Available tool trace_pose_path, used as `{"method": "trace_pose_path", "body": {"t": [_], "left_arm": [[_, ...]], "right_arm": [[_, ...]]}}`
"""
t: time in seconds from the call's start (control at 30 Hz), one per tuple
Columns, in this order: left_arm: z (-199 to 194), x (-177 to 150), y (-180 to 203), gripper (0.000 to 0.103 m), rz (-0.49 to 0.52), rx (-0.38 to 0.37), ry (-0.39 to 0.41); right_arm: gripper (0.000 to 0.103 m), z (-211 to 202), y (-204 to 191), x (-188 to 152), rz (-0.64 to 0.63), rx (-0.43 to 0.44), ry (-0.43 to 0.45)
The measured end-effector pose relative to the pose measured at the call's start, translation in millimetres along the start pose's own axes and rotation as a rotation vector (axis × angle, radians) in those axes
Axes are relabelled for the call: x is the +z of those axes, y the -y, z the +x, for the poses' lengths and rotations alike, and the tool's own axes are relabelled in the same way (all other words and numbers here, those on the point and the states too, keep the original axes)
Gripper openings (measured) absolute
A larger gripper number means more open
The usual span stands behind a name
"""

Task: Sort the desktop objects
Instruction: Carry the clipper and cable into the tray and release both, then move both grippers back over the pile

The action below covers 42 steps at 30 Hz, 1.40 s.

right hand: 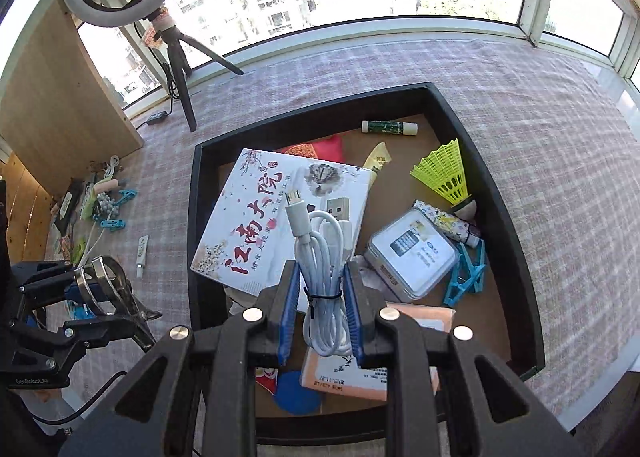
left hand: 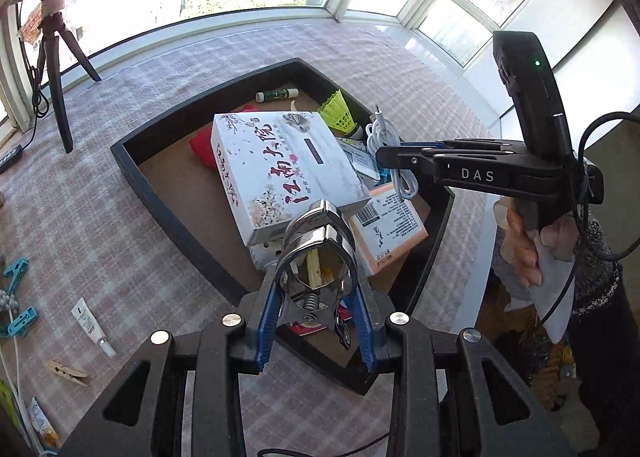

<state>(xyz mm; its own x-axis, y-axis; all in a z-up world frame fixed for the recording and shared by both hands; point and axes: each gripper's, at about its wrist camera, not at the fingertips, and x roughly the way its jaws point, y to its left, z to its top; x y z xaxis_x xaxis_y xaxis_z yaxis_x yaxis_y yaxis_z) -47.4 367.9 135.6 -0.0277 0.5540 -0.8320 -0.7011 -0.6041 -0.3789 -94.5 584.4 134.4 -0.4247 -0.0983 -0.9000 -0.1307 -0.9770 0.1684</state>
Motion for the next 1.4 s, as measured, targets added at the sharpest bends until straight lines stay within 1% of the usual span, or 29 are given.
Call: {"method": "trace_pose_path", "body": {"t": [0.1, 0.27, 0.43, 0.5, 0.53, 0.57, 0.6, 0.63, 0.67, 0.73, 0.83, 0.9, 1.03, 1.13, 1.17, 1.23, 1.33, 1.4], "left_arm": [[20.1, -0.6, 21.8, 0.032, 0.039, -0.008, -0.040], [44.8, 0.1, 40.0, 0.032, 0.075, 0.002, -0.088], [57.7, 0.0, 48.3, 0.032, 0.106, 0.008, -0.126], [59.6, 0.3, 47.5, 0.037, 0.093, 0.020, -0.141], [58.8, 0.7, 46.9, 0.039, 0.088, 0.031, -0.137], [57.1, 0.7, 46.0, 0.040, 0.086, 0.037, -0.128], [55.7, 0.9, 45.0, 0.040, 0.083, 0.043, -0.125], [54.3, 1.0, 44.6, 0.040, 0.083, 0.047, -0.120], [52.6, 1.2, 44.0, 0.040, 0.081, 0.051, -0.115], [50.2, 1.4, 41.6, 0.040, 0.076, 0.056, -0.107], [45.0, -0.8, 36.2, 0.040, 0.065, 0.070, -0.097], [41.0, -3.9, 30.7, 0.040, 0.054, 0.078, -0.091], [30.6, -12.0, 12.8, 0.040, 0.016, 0.102, -0.076], [15.3, -18.8, -6.2, 0.040, -0.018, 0.124, -0.053], [9.9, -21.8, -13.3, 0.040, -0.027, 0.138, -0.046], [-0.7, -28.3, -30.8, 0.040, -0.059, 0.163, -0.033], [-19.7, -43.1, -62.3, 0.040, -0.117, 0.203, -0.011], [-32.8, -55.7, -85.9, 0.040, -0.161, 0.234, 0.002]], "right_arm": [[0.022, 2.4, 24.2, -8.6, 0.039, -0.039, -0.008], [0.022, 11.9, 54.3, -16.8, 0.110, -0.055, -0.023], [0.022, 15.9, 62.8, -22.2, 0.124, -0.062, -0.034], [0.023, 15.8, 62.2, -22.0, 0.116, -0.079, -0.032], [0.024, 14.6, 62.1, -21.8, 0.117, -0.088, -0.028], [0.028, 12.8, 62.0, -21.0, 0.120, -0.091, -0.020], [0.036, 11.0, 61.5, -20.5, 0.121, -0.090, -0.012], [0.038, 8.8, 60.5, -19.4, 0.120, -0.090, -0.003], [0.040, 7.1, 59.2, -18.9, 0.120, -0.092, 0.005], [0.041, 5.7, 55.7, -17.5, 0.115, -0.087, 0.010], [0.042, 5.4, 47.5, -15.8, 0.100, -0.082, 0.019], [0.048, 6.1, 39.8, -14.3, 0.084, -0.076, 0.022], [0.051, 6.3, 19.0, -11.3, 0.031, -0.077, 0.035], [0.059, 6.7, -0.7, -7.7, -0.015, -0.054, 0.039], [0.062, 7.6, -9.6, -6.6, -0.043, -0.038, 0.036], [0.063, 8.2, -30.2, -6.5, -0.118, -0.009, 0.039], [0.064, 9.5, -64.2, -8.4, -0.244, -0.021, 0.060], [0.064, 12.6, -85.1, -8.4, -0.303, -0.025, 0.061]]}}
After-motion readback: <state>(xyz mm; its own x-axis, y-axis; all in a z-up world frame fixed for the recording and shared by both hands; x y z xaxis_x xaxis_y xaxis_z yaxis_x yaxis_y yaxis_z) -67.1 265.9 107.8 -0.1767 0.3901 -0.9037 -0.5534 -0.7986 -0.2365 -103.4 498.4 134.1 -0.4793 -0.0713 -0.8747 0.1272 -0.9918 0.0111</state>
